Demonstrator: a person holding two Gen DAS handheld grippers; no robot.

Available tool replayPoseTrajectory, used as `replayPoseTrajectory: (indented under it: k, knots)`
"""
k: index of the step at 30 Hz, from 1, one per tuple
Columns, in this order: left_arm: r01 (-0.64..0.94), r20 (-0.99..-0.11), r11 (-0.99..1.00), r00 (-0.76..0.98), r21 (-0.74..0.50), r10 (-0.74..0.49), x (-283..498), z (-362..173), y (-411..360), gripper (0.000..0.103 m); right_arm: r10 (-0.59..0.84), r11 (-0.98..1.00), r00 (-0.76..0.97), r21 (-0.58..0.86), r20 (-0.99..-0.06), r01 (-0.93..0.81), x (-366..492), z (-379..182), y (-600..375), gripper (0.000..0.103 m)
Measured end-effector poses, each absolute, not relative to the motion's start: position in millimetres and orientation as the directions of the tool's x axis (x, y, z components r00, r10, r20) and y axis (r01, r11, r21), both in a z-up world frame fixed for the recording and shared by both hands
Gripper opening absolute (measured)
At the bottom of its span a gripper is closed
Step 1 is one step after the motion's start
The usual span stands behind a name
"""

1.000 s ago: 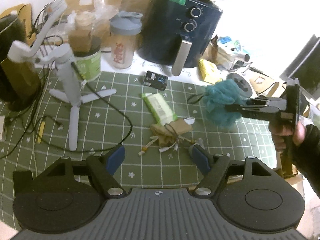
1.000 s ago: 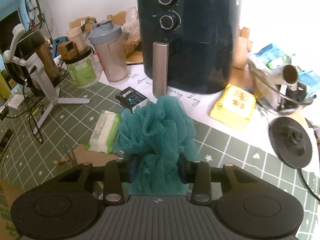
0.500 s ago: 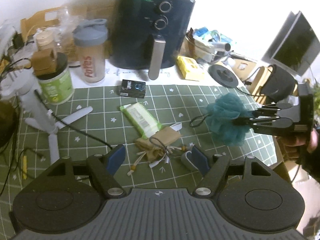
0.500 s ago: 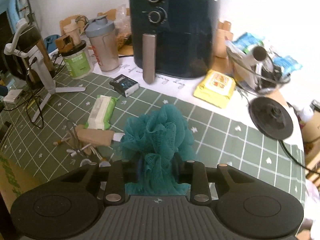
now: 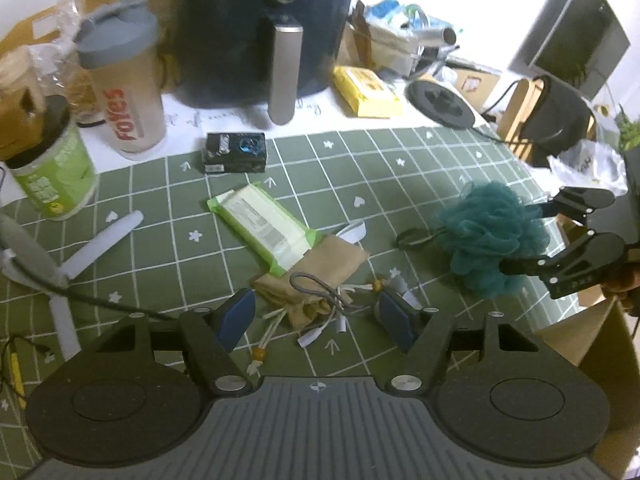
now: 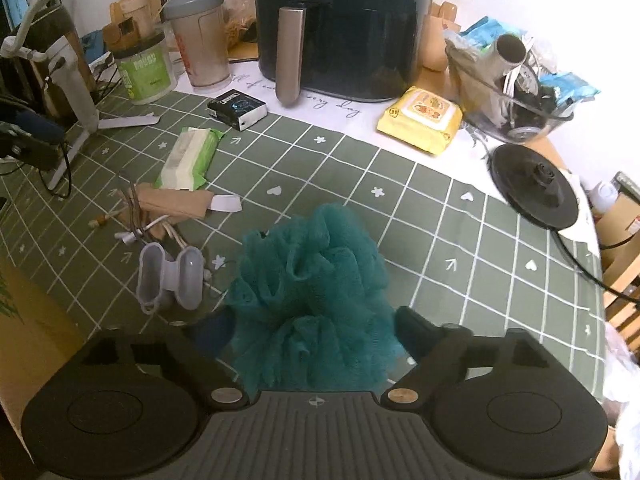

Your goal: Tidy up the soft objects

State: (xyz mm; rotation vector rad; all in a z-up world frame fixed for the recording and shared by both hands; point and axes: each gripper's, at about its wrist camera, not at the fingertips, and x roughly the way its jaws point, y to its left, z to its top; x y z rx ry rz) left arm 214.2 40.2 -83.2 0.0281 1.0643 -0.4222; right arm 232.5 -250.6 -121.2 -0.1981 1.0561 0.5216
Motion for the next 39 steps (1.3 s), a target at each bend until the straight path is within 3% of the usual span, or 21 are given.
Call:
replayPoseTrajectory:
  k: [6,10,16,18,19,23,26,39]
  knots:
    - [0.368,-0.854,0.908,0.389,-0.200,-0.346,232.6,-109.5,35.8,0.067,0.313,0.881,0.359,0.128,-0.879,-0.455,247.2,-142.2,-250.1,0.091]
    - [0.335,-0.856,0.909,0.364,-0.248,-0.367,246.2,-126.6,39.5,0.052,0.336,0.880,0.339,0.164,-0.879,-0.447,249.9,-151.5,-245.1,0.091]
    - [0.304,-0.838,0.898,0.353,-0.318,-0.416,251.5,-130.5,44.4,0.016,0.346,0.884,0.343,0.181,-0.874,-0.431,255.3,-160.3,-239.4,0.092]
    - [0.309,-0.831,0.895,0.361,-0.320,-0.422,249.4,-127.6,43.9,0.014,0.353,0.886,0.351,0.188,-0.867,-0.425,256.2,-161.5,-239.4,0.086]
    - [0.313,-0.827,0.893,0.363,-0.325,-0.428,248.2,-125.7,43.7,0.004,0.353,0.887,0.357,0.189,-0.865,-0.420,256.0,-161.0,-239.7,0.079]
    - [0.321,-0.811,0.884,0.376,-0.340,-0.448,242.1,-115.9,43.7,0.004,0.360,0.891,0.372,0.196,-0.856,-0.410,254.2,-153.7,-241.9,0.064]
    - [0.340,-0.792,0.874,0.393,-0.348,-0.468,236.5,-104.0,42.0,0.003,0.368,0.893,0.393,0.204,-0.843,-0.400,249.6,-144.5,-248.5,0.059]
    - [0.414,-0.723,0.862,0.494,-0.294,-0.484,200.5,-32.6,24.6,0.003,0.359,0.923,0.541,0.204,-0.760,-0.326,216.0,-71.0,-285.7,0.056]
